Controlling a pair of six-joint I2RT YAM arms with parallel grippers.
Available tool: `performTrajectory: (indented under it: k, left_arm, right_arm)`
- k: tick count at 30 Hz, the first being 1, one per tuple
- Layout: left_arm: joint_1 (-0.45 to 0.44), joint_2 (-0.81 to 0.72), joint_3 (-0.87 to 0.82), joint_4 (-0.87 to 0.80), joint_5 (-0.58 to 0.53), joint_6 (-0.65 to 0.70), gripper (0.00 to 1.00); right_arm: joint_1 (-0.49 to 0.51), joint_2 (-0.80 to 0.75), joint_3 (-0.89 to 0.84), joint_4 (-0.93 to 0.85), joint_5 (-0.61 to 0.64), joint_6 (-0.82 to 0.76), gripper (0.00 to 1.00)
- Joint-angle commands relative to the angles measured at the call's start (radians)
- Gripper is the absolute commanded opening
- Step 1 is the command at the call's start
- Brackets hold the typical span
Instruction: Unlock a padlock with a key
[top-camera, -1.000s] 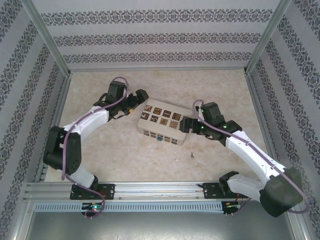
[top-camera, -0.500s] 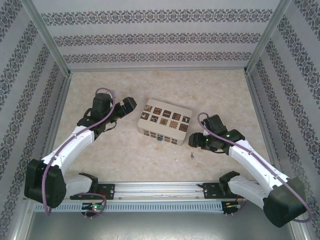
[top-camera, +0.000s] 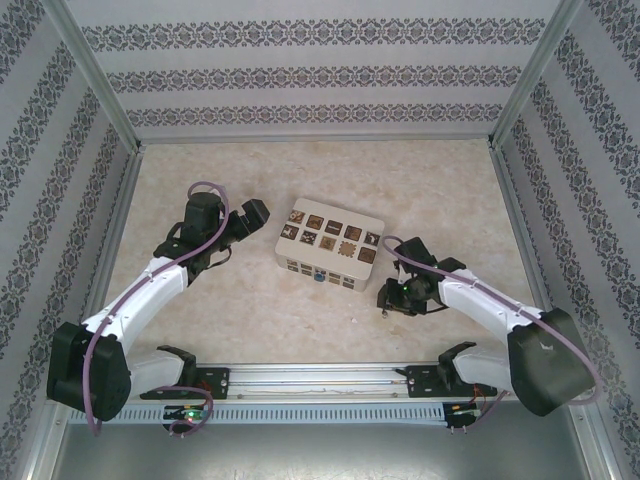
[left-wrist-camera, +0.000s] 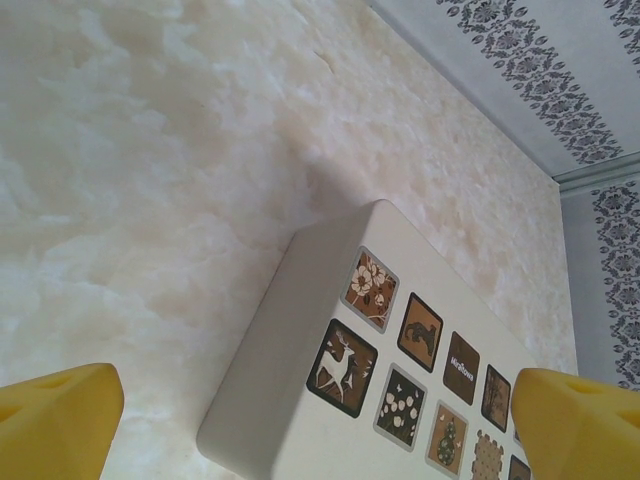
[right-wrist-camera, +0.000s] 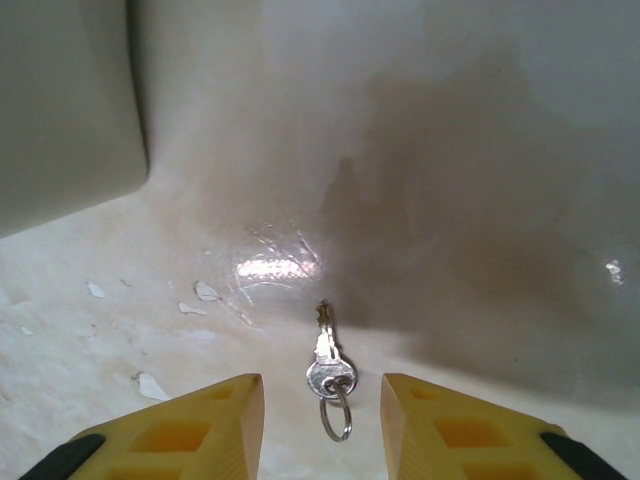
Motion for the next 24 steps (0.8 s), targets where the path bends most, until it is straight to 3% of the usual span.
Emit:
performTrajectory:
  k: [1,24]
  left_arm:
    - [0.014,-0.018,-0.013,0.024,-0.017,0.000,0.99]
    - [0.033,-0.016,-0.011,0.015,-0.019,-0.004,0.99]
  right_arm:
    - [0.005,0.022,-0.015,0.002,-0.023,0.014,0.35]
    - [0.023,0.136,0.025,0.003,-0.064,-0.032,0.13]
